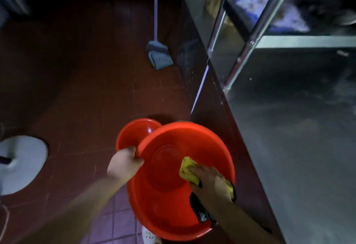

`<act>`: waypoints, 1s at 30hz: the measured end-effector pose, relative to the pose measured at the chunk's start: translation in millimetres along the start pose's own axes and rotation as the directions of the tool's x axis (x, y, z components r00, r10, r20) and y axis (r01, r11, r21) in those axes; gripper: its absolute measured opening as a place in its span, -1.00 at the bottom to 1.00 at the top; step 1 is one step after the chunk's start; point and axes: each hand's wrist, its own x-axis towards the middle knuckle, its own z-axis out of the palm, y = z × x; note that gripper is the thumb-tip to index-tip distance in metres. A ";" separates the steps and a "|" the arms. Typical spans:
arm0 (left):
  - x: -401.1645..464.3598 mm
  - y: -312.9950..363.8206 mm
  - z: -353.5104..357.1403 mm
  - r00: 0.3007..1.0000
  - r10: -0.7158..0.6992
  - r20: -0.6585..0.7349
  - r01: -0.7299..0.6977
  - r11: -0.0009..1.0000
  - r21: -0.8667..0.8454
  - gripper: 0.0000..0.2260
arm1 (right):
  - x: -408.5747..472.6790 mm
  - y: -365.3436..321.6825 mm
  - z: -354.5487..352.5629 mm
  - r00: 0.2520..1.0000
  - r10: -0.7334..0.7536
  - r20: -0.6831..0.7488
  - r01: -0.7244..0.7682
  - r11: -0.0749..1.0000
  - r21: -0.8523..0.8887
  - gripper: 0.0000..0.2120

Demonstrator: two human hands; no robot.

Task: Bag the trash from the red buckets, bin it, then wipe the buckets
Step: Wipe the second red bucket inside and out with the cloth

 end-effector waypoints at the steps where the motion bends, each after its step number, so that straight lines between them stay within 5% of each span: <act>1: -8.4 10.8 -14.1 0.999 0.032 -0.041 -0.032 0.999 -0.018 -0.74 | -7.0 -2.5 -10.8 1.000 -0.020 -0.020 0.020 1.000 -0.012 -0.53; 8: -90.2 96.2 -73.4 0.905 0.237 -0.354 -0.253 0.967 -0.001 -0.83 | -68.1 -0.3 -82.8 0.964 -0.179 -0.196 0.145 0.973 -0.179 -0.54; 15: -192.1 191.0 -78.6 0.710 0.213 -0.672 -0.363 0.927 -0.090 -0.81 | -178.9 42.0 -151.0 0.846 -0.380 -0.373 0.243 0.899 -0.365 -0.47; 20: -235.8 257.5 -65.9 0.626 0.271 -0.731 -0.463 0.884 -0.069 -0.77 | -231.6 83.8 -187.2 0.776 -0.401 -0.486 0.145 0.864 -0.482 -0.44; 30: -207.9 327.8 25.3 0.651 0.458 -0.605 -0.585 0.811 -0.017 -0.81 | -213.3 165.7 -178.8 0.902 -0.207 -0.378 0.052 0.922 -0.383 -0.59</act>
